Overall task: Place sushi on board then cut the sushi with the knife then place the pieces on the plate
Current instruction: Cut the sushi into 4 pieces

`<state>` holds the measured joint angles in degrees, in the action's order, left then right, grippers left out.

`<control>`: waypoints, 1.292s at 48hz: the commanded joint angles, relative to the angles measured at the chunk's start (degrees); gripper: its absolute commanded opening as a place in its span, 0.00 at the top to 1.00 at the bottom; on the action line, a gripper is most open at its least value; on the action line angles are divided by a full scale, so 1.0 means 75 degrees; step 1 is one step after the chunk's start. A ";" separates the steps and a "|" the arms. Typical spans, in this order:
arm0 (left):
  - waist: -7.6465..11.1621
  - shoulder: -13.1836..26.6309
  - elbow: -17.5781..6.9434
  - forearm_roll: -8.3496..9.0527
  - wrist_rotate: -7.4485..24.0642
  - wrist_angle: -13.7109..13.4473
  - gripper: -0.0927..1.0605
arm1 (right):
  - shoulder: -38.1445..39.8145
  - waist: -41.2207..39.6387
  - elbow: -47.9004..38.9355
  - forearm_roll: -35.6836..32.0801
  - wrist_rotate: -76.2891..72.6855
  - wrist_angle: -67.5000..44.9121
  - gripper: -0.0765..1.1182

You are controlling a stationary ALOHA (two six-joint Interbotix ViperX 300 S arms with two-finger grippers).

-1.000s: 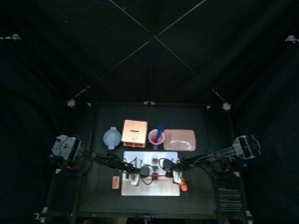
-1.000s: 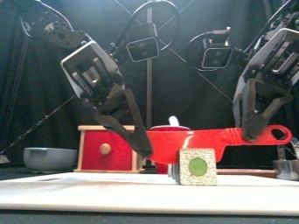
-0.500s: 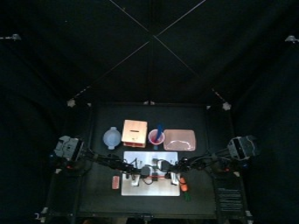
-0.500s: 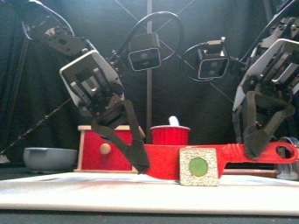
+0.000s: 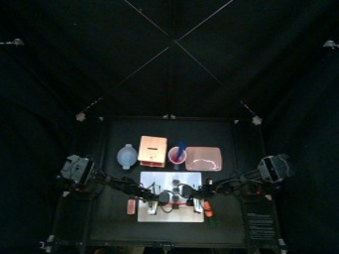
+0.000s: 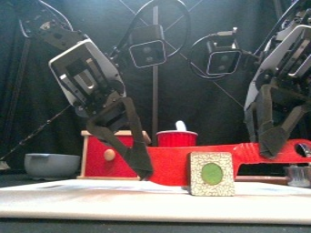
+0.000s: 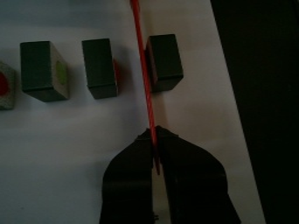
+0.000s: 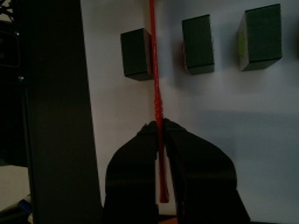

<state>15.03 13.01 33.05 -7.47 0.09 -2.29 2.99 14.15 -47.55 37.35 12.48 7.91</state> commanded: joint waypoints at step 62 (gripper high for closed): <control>-0.0609 -0.1453 0.0129 0.0750 0.0000 0.0234 0.29 | 0.3234 -0.0680 -0.1242 -0.0199 -0.0012 0.1137 0.64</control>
<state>11.16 3.96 34.19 -2.46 0.26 -1.49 24.35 9.93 -56.60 35.42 12.30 15.64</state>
